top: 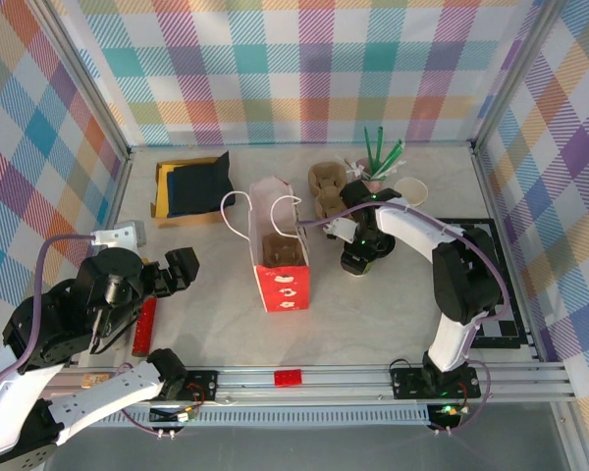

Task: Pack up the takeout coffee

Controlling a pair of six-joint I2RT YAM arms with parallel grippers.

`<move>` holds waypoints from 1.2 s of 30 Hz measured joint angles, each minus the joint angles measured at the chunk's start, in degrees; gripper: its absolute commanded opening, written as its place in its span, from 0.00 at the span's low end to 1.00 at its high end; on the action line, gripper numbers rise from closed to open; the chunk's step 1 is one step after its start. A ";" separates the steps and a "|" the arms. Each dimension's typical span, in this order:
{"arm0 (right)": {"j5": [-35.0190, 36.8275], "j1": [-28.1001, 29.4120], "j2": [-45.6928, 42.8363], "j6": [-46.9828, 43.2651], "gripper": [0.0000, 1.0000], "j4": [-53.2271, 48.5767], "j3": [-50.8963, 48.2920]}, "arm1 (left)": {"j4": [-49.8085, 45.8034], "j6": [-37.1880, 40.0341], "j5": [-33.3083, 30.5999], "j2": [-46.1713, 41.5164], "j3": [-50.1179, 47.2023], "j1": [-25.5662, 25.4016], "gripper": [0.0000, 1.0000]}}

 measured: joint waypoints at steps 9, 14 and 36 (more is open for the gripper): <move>0.46 0.81 -1.14 1.09 0.61 -0.57 -1.03 | 0.02 0.00 0.00 0.00 0.00 0.00 1.00; 0.92 1.77 -1.49 2.25 0.60 -1.55 -0.90 | 0.02 -0.02 0.00 0.00 0.00 0.00 0.99; 3.37 7.34 -11.15 18.75 0.53 -16.44 5.20 | 1.73 0.66 0.17 4.17 1.81 0.00 0.99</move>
